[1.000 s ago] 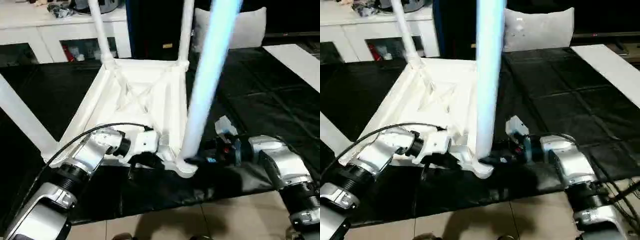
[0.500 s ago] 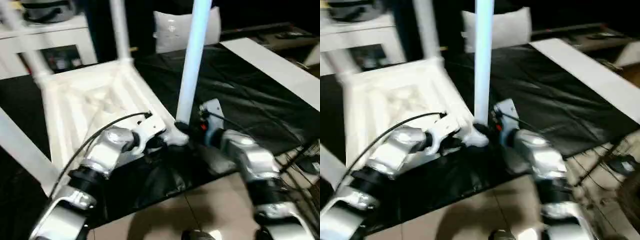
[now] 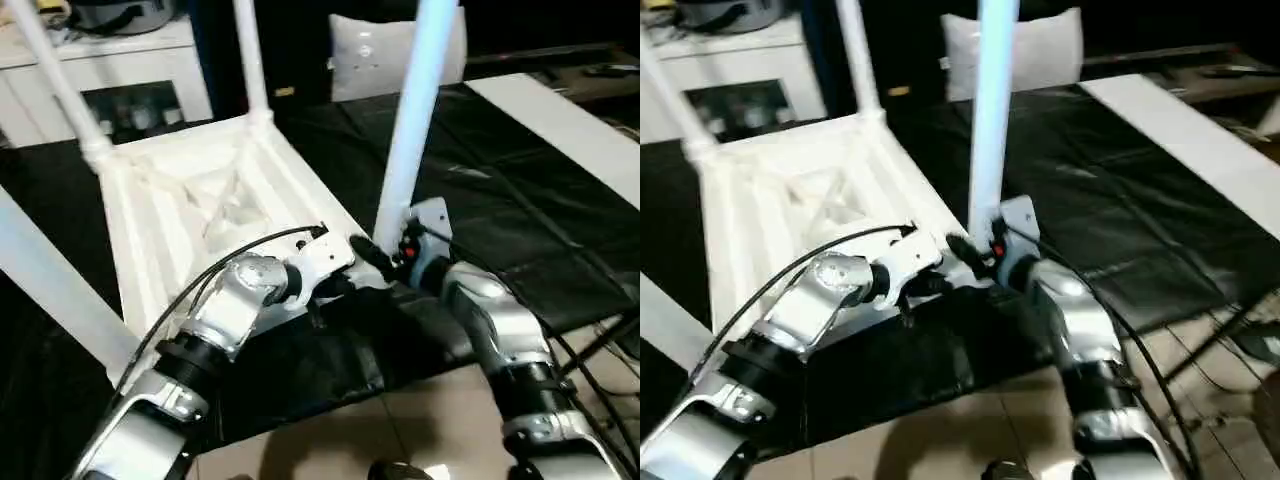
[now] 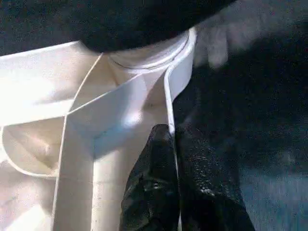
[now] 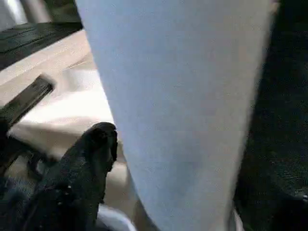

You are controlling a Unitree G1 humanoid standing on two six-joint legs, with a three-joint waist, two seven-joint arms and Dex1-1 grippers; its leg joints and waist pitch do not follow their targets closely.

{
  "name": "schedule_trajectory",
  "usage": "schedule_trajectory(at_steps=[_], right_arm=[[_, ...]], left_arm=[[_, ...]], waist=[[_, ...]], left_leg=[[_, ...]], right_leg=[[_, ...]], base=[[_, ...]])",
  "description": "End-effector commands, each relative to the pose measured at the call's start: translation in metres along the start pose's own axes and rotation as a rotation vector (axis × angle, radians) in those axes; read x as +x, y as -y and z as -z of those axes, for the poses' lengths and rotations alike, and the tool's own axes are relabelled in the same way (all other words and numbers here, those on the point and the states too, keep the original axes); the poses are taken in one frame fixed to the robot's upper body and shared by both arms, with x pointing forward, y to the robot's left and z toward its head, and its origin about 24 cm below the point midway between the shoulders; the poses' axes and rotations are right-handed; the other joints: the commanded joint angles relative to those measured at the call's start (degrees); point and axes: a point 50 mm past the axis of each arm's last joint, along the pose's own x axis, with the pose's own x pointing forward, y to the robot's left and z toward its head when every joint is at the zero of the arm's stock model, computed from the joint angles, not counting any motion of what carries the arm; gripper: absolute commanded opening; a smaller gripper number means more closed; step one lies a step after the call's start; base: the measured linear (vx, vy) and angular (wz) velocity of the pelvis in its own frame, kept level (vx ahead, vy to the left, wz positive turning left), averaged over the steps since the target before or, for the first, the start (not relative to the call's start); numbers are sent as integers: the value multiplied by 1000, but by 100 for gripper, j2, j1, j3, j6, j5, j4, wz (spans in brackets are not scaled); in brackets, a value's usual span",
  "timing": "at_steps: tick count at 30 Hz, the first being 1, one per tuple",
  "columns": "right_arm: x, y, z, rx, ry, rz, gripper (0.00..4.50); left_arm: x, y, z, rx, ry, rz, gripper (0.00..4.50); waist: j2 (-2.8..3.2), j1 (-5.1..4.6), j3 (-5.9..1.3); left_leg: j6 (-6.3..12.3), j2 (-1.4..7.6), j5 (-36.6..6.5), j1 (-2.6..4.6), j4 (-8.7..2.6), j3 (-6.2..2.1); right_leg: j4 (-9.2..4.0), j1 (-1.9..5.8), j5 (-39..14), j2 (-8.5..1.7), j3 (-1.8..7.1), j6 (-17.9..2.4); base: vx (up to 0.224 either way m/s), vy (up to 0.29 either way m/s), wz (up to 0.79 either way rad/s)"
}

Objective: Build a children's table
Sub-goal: Rotate leg to tighten

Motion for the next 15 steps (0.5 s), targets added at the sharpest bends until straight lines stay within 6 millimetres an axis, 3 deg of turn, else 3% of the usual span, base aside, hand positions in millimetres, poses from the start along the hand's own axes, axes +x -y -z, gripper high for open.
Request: schedule_trajectory(at_steps=[1,2,6,15], right_arm=[[-3,-4,-7,-41,21,-84,402],[-6,-4,-7,-48,15,-102,411],[-25,-1,-2,-122,-65,-242,443],[-39,6,-8,-189,-133,-429,448]], left_arm=[[-2,2,-1,50,11,43,0],[-3,2,0,55,11,49,0],[-13,8,2,135,96,195,0],[-26,19,14,261,20,437,0]], waist=[[-35,55,-439],[-59,76,-438],[-17,196,-453],[-52,305,-416]], left_leg=[[524,79,-1166,-9,-384,52],[523,83,-1025,-15,-383,64],[541,103,-882,4,-377,56],[408,135,-1275,59,-410,103]], right_leg=[[-338,375,-1769,-238,255,-1051],[-317,373,-1690,-232,263,-1068],[-280,365,-1513,-222,269,-1117],[-271,318,-1773,-211,292,-1150]], base=[[0,0,0],[0,0,0],[0,0,0],[0,0,0]])
